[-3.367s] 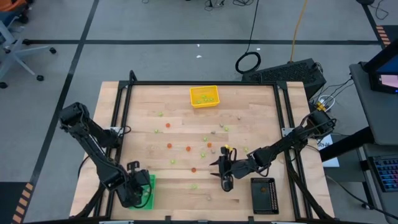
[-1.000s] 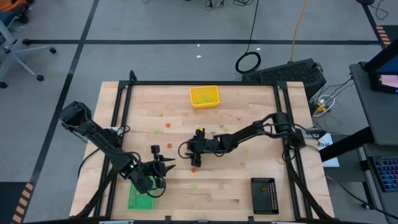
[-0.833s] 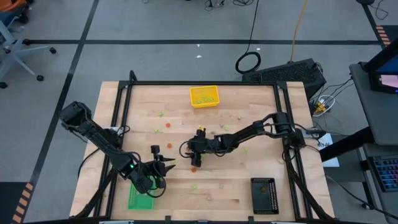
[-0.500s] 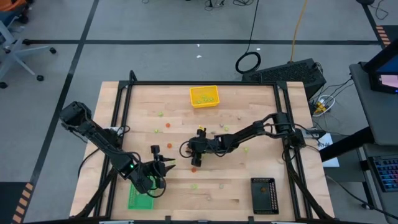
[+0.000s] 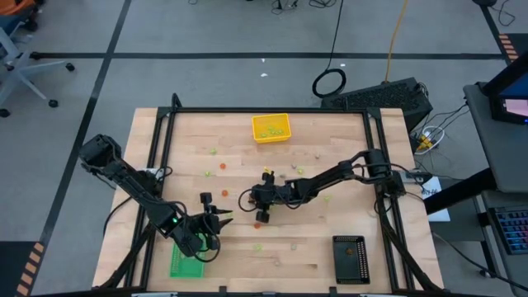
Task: Sort Halloween decoration
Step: Put the orange pumpkin toy into the black bin
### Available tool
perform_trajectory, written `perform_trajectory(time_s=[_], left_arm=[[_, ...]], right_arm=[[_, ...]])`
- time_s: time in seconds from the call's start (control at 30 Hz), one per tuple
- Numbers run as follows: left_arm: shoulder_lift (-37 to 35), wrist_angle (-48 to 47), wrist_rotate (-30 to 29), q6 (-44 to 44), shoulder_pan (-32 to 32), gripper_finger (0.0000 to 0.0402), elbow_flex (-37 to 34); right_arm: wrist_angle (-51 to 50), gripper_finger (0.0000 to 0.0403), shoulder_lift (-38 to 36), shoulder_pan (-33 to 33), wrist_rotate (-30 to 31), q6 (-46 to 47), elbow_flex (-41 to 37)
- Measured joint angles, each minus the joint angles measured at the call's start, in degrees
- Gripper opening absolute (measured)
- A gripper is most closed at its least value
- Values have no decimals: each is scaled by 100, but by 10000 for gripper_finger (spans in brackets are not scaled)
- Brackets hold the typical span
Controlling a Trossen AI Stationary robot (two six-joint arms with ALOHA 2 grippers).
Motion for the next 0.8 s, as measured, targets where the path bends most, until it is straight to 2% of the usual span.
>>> perform_trajectory(time_s=[0.2,0.33,0.8], left_arm=[[0,0,4,0,-2,118,3],[-2,5,85,-25,-2,118,4],[-2,85,127,-19,-2,118,4]], right_arm=[[-498,72,-479,123,-301,-68,-9],[-1005,73,-849,321,-270,-111,-8],[-2869,74,-2287,1639,-114,-217,2]])
